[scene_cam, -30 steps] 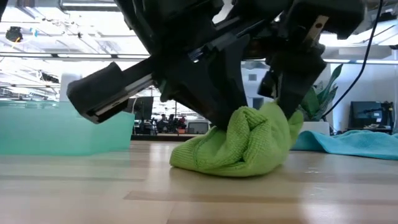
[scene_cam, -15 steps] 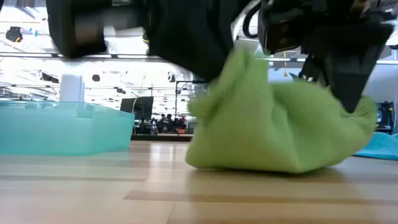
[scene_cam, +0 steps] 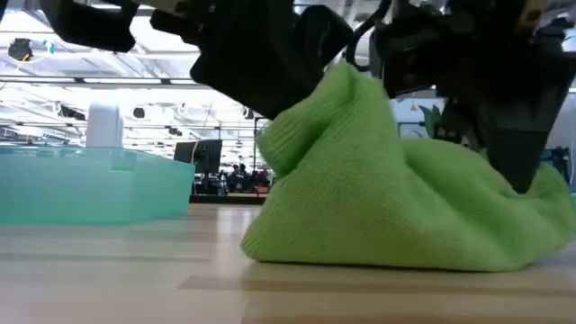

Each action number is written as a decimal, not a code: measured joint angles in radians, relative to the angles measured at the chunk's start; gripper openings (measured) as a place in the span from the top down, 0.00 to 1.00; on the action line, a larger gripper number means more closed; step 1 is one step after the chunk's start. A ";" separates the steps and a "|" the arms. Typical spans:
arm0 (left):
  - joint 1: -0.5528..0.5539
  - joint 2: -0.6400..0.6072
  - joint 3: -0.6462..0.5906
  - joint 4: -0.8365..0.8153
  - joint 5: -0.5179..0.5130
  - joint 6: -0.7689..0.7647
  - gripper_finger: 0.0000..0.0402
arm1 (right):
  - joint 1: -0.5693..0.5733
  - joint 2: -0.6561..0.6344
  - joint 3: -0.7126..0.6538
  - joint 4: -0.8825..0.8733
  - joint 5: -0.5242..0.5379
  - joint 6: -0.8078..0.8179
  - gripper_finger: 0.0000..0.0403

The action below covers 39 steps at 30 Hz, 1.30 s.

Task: Roll microfiber towels into tight, uniform cylinder then place into a basket
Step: Roll the green towel

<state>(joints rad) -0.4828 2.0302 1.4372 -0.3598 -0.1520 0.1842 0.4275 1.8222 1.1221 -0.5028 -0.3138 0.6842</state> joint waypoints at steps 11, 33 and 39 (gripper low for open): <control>0.010 -0.003 -0.093 0.015 0.025 -0.095 0.98 | -0.068 0.074 0.002 0.041 0.003 0.005 0.97; 0.016 -0.001 -0.080 -0.025 -0.022 -0.143 0.69 | -0.091 0.100 -0.001 0.068 0.042 0.019 0.96; -0.018 -0.045 -0.024 -0.141 -0.101 -0.210 0.67 | -0.093 0.101 -0.001 0.086 0.083 0.013 0.96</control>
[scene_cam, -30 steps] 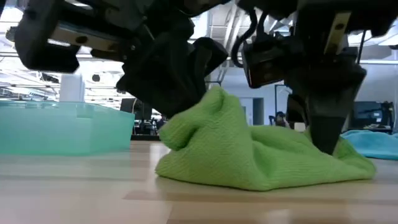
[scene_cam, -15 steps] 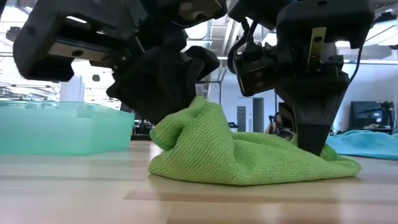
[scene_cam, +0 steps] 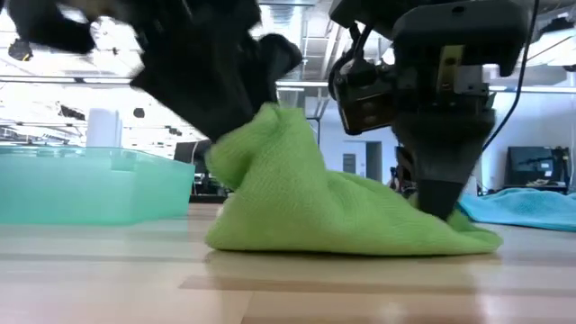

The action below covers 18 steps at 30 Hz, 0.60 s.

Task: Roll microfiber towels into tight, uniform cylinder then place into a basket
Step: Roll the green towel

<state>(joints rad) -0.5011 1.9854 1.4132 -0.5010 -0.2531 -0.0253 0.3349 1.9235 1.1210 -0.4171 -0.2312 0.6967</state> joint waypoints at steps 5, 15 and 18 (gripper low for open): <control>-0.046 -0.056 0.006 -0.050 -0.051 -0.074 0.67 | -0.001 0.000 0.000 0.013 0.006 -0.016 0.96; -0.123 -0.089 0.002 0.100 -0.238 -0.066 0.68 | -0.002 0.000 -0.001 0.018 0.009 -0.016 0.96; -0.109 -0.088 -0.037 0.229 -0.196 -0.061 0.68 | -0.002 0.000 -0.001 0.019 0.011 -0.016 0.95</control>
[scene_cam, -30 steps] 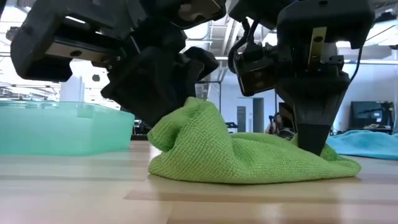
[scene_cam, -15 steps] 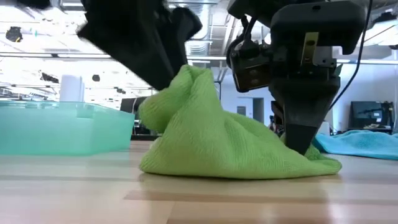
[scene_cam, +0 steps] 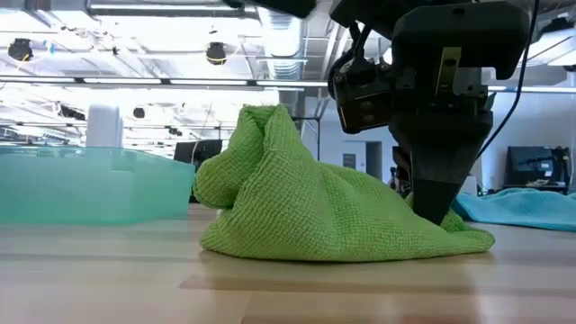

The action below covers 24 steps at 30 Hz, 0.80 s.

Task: Roll microfiber towels into tight, uniform cylinder then place into a basket
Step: Roll the green towel

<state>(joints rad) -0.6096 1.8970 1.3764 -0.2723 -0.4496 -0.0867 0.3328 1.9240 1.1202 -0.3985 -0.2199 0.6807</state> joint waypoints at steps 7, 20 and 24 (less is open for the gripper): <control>0.048 0.003 -0.131 0.187 0.071 -0.060 0.68 | -0.001 0.000 0.001 0.011 0.011 -0.006 0.96; 0.055 0.003 -0.256 0.187 0.147 -0.275 0.68 | -0.002 0.000 0.001 0.016 0.008 0.012 0.95; 0.045 0.003 -0.268 0.172 0.148 -0.318 0.68 | -0.002 0.000 0.000 0.018 0.007 0.019 0.93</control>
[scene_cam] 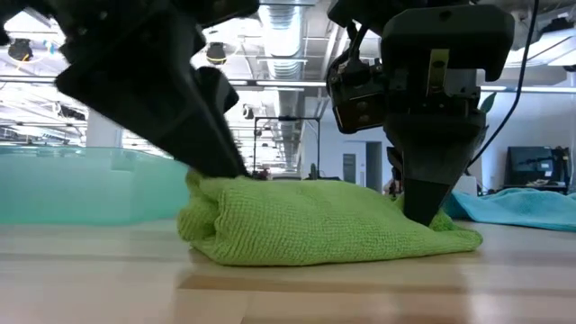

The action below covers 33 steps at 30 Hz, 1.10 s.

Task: Roll microfiber towels into tight, uniform cylinder then place into a basket
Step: Roll the green towel

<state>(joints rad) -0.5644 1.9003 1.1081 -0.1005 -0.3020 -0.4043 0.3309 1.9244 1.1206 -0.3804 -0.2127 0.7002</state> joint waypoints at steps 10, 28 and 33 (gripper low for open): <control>0.001 0.000 -0.001 -0.091 0.022 -0.028 0.74 | -0.001 0.002 -0.001 0.025 -0.016 0.000 0.93; -0.026 -0.126 0.085 -0.215 -0.132 0.079 0.78 | 0.000 0.002 0.000 0.025 -0.019 0.000 0.92; -0.031 -0.073 0.086 -0.074 -0.088 0.131 0.78 | 0.000 0.002 0.000 0.025 -0.019 0.000 0.92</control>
<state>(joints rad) -0.5955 1.8271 1.1942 -0.1747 -0.3905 -0.2734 0.3309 1.9259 1.1202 -0.3553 -0.2314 0.7002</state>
